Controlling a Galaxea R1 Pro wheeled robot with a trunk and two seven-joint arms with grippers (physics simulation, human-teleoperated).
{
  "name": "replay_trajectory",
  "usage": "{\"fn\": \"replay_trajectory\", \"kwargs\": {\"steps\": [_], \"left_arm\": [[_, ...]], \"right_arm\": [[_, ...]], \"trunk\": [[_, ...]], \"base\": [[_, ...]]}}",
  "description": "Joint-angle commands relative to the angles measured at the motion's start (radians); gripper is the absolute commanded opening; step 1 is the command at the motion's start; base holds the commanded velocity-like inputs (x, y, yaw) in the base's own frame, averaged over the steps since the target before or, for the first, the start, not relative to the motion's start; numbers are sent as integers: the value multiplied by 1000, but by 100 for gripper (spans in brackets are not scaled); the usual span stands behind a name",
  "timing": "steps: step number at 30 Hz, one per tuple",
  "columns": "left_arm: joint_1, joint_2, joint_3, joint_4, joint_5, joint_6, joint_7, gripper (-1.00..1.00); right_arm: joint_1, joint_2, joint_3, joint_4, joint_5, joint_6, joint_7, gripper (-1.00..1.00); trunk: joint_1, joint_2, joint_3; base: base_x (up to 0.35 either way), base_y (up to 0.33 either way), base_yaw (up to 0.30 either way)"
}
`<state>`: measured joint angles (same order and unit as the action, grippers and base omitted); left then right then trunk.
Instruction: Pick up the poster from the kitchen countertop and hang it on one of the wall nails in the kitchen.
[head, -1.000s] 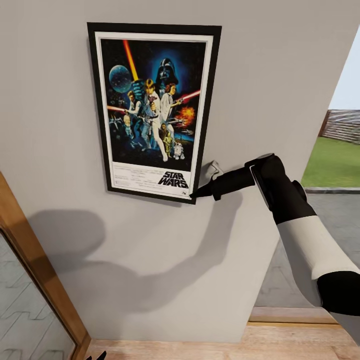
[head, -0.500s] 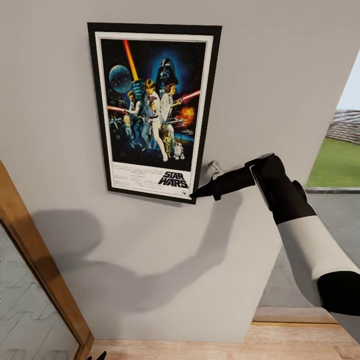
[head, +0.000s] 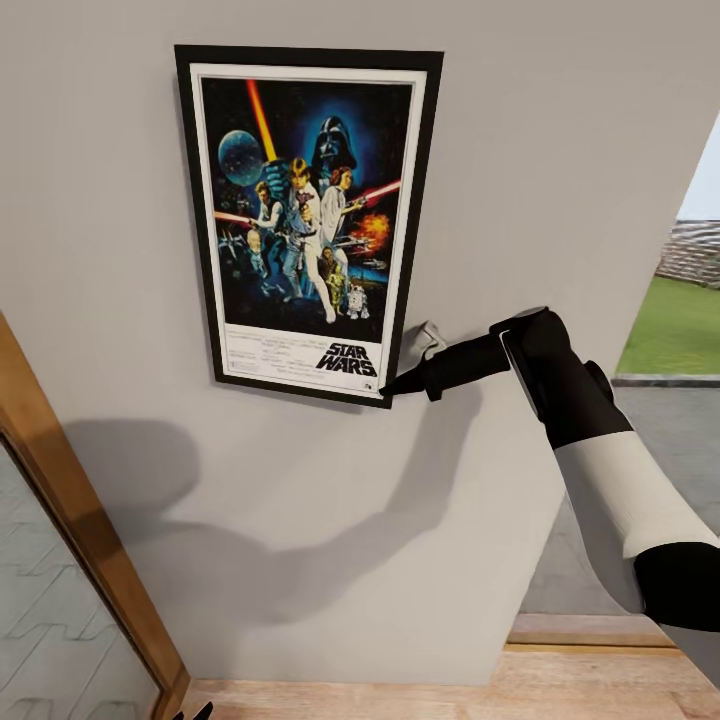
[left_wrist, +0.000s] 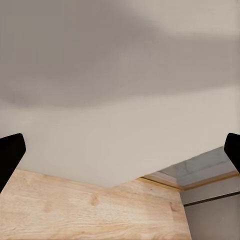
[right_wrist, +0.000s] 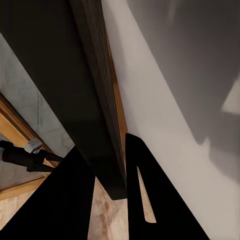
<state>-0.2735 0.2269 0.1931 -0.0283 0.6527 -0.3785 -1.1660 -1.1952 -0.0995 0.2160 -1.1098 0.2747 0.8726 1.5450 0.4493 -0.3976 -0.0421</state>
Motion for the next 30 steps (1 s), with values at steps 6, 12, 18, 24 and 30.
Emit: {"fn": "replay_trajectory", "kwargs": {"steps": [6,12,18,24,30], "left_arm": [[-1,0,8,1,-7,-5,-3,100],[-1,0,8,1,-7,-5,-3,100],[-1,0,8,1,-7,-5,-3,100],[-1,0,8,1,-7,-5,-3,100],[-1,0,8,1,-7,-5,-3,100]], "right_arm": [[-1,0,0,-1,9,12,10,-100],[-1,0,0,-1,9,12,10,-100],[-1,0,0,-1,9,12,10,-100],[-1,0,0,-1,9,12,10,-100],[-2,0,0,-1,9,12,10,-100]], "trunk": [[1,-2,-2],[1,-2,-2],[1,-2,-2],[1,-2,-2],[1,-2,-2]], "base": [[0,0,0],[0,35,0],[0,105,0],[0,31,0],[0,15,0]]}}
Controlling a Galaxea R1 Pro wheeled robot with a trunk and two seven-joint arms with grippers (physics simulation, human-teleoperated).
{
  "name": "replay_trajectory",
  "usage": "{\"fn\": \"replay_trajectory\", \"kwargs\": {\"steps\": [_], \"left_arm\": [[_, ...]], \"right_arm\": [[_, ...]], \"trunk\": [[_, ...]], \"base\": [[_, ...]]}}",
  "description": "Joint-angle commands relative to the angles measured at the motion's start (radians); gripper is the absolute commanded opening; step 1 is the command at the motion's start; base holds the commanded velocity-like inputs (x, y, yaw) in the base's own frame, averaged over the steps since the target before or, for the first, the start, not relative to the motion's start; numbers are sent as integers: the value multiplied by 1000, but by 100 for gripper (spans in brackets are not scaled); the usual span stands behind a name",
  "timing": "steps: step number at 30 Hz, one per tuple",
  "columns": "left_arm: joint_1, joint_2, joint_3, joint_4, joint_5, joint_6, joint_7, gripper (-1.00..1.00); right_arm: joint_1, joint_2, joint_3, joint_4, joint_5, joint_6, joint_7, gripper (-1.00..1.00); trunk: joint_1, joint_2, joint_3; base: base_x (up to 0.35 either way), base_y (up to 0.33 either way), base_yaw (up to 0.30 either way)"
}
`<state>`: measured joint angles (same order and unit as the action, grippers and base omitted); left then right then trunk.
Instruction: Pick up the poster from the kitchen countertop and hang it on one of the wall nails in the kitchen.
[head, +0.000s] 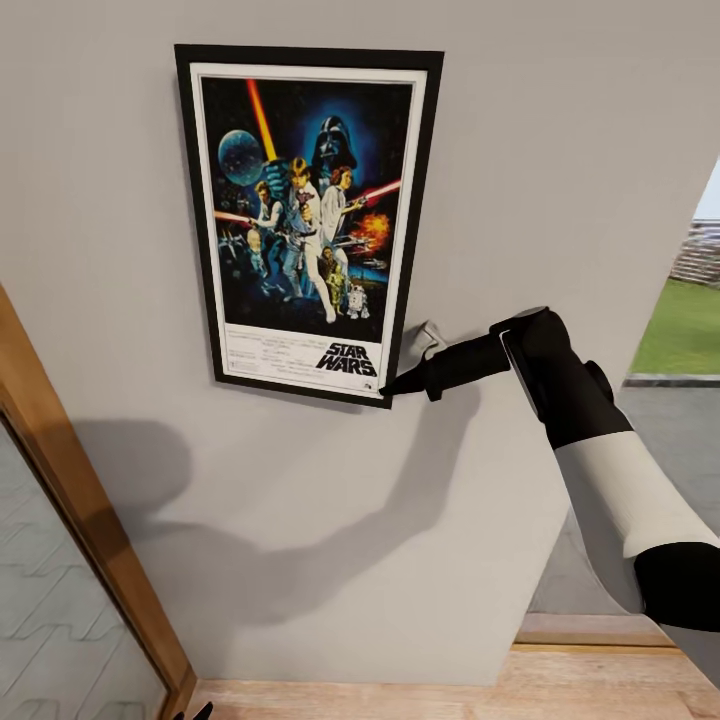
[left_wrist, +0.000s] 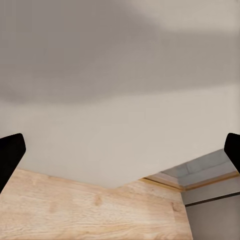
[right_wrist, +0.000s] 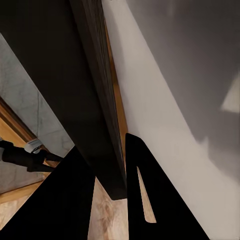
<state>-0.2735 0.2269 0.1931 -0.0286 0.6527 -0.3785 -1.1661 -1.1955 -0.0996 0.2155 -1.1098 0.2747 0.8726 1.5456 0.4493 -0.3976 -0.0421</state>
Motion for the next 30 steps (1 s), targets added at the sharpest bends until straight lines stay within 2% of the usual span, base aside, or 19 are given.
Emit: {"fn": "replay_trajectory", "kwargs": {"steps": [1,30], "left_arm": [[-1,0,8,1,-7,-5,-3,100],[-1,0,8,1,-7,-5,-3,100]], "right_arm": [[-1,0,0,-1,9,12,10,-100],[-1,0,-1,-1,9,12,10,-100]], "trunk": [[1,-2,-2],[1,-2,-2]], "base": [[0,53,0],[0,16,0]]}}
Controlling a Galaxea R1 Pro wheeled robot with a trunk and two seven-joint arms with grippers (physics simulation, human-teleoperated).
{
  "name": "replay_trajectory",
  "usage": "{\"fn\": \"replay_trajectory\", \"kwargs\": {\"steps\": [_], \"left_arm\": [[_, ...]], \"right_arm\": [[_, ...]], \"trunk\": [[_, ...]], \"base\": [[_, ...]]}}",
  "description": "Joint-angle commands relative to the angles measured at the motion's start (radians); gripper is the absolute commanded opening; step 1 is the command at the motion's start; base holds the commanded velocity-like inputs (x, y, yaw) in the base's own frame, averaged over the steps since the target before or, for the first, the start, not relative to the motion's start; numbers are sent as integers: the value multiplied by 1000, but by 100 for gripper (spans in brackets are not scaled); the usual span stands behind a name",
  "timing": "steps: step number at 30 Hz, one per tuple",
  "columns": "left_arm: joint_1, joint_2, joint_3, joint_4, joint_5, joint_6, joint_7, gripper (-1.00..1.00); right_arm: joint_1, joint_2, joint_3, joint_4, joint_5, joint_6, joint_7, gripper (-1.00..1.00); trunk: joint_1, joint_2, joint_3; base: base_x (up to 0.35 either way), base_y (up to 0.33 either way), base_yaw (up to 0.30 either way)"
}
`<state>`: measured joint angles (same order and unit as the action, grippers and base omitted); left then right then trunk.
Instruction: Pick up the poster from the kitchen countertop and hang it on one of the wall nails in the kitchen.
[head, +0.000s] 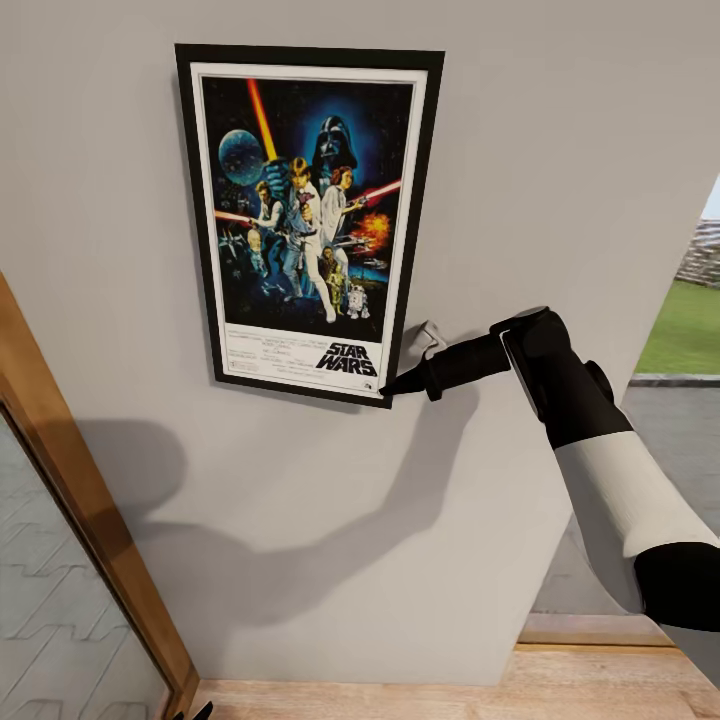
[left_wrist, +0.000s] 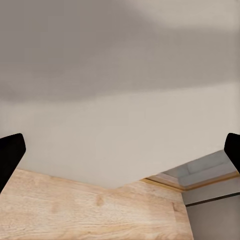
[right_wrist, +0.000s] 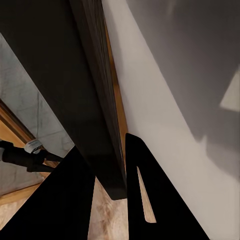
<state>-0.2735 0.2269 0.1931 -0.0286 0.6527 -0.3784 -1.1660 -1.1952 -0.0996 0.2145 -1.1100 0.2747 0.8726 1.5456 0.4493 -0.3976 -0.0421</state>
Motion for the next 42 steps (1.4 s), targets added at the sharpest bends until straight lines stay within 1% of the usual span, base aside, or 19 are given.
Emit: {"fn": "replay_trajectory", "kwargs": {"steps": [1,32,33,35,38,42], "left_arm": [[-1,0,8,1,-7,-5,-3,100],[-1,0,8,1,-7,-4,-3,100],[5,-6,5,-2,-7,-10,-4,100],[16,-17,5,-2,-7,-22,-4,100],[33,-33,5,-2,-7,-22,-4,100],[55,-33,5,-2,-7,-22,-4,100]], "right_arm": [[-1,0,0,-1,9,12,10,-100],[-2,-2,0,-2,10,14,10,-100],[-1,3,-5,4,5,18,3,-100],[-1,3,-16,15,-6,19,-4,-100],[-1,3,-30,30,-15,-4,1,-100],[-1,3,-47,49,-29,-47,11,-100]], "trunk": [[1,-2,-2],[1,-2,-2],[1,-2,-2],[1,-2,-2],[1,-2,-2],[1,-2,-2]], "base": [[0,0,0],[8,0,0],[0,0,0],[0,0,0],[0,0,0],[0,0,0]]}}
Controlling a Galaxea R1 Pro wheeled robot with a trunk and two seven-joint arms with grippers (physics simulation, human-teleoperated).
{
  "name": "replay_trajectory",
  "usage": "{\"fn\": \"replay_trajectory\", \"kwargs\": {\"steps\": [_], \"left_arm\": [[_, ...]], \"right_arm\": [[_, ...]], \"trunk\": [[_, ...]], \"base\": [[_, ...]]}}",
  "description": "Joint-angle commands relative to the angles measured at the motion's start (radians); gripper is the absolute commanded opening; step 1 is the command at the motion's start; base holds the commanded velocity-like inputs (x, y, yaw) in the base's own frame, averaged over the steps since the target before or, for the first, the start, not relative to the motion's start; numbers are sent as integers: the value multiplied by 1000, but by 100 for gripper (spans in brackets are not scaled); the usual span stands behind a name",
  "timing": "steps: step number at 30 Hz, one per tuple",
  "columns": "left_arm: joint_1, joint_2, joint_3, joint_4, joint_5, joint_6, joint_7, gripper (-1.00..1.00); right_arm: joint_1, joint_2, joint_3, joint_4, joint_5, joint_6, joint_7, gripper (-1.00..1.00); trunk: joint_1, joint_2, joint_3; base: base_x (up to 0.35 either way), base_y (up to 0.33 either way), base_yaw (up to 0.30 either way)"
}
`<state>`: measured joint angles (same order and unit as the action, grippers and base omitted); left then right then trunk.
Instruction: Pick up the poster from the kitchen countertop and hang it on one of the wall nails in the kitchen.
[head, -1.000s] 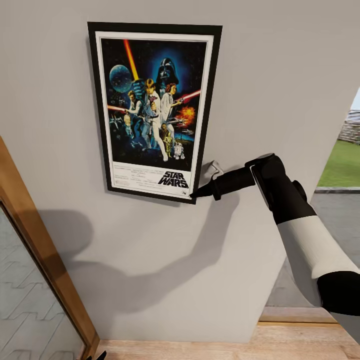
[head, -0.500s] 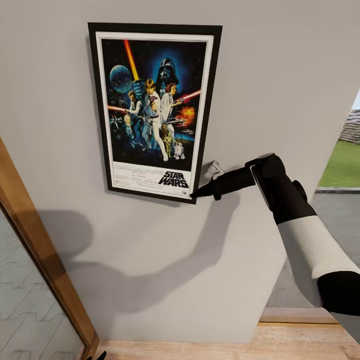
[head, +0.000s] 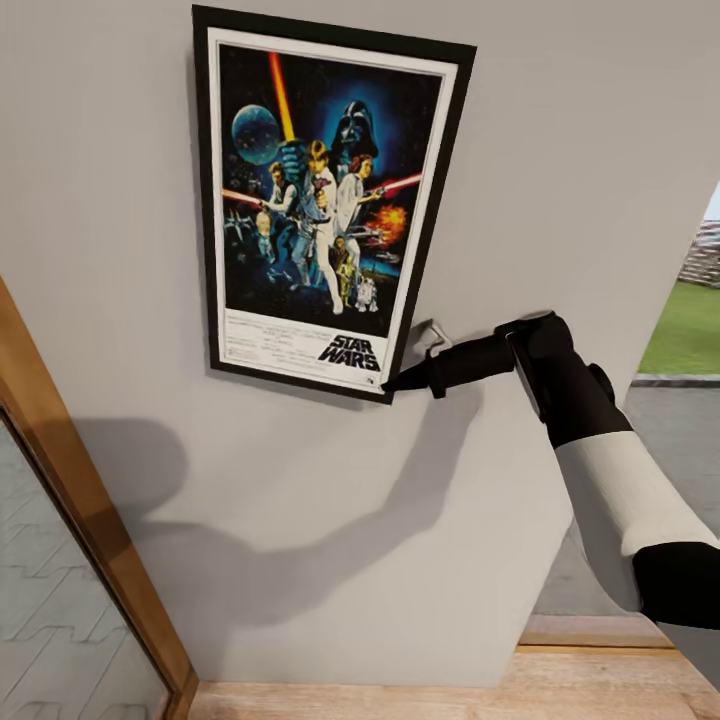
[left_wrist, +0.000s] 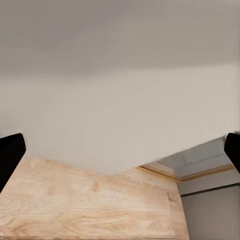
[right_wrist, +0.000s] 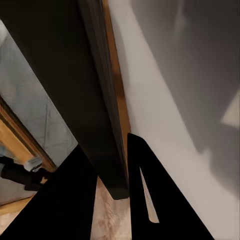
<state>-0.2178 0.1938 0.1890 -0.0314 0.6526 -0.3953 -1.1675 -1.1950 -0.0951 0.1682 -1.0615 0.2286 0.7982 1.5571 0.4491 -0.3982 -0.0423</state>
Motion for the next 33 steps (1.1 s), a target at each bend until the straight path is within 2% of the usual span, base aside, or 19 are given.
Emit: {"fn": "replay_trajectory", "kwargs": {"steps": [1,10,13,17,22,23,33], "left_arm": [[5,0,9,1,-7,-5,-3,100],[55,0,9,1,-7,-5,-3,100],[44,2,9,1,-7,-3,-3,100],[59,-1,9,1,-7,-6,-3,100],[65,-2,9,1,-7,-6,-3,100],[65,-2,9,1,-7,-6,-3,100],[66,-2,9,1,-7,-7,-3,100]], "right_arm": [[-2,-1,-5,5,14,16,2,-100],[-2,-1,-14,8,15,-27,7,-100],[-2,-1,-2,-4,23,-30,3,-100],[-2,0,21,-27,45,-14,-9,-100],[-2,0,43,-52,46,9,-4,-100],[-2,0,44,-52,46,95,-4,-100],[-2,0,45,-54,46,95,-3,-100]], "trunk": [[1,-2,-2],[1,-2,-2],[1,-2,-2],[1,-2,-2],[1,-2,-2],[1,-2,-2],[1,-2,-2]], "base": [[0,0,0],[0,0,0],[0,0,0],[0,0,0],[0,0,0],[0,0,0],[0,0,0]]}}
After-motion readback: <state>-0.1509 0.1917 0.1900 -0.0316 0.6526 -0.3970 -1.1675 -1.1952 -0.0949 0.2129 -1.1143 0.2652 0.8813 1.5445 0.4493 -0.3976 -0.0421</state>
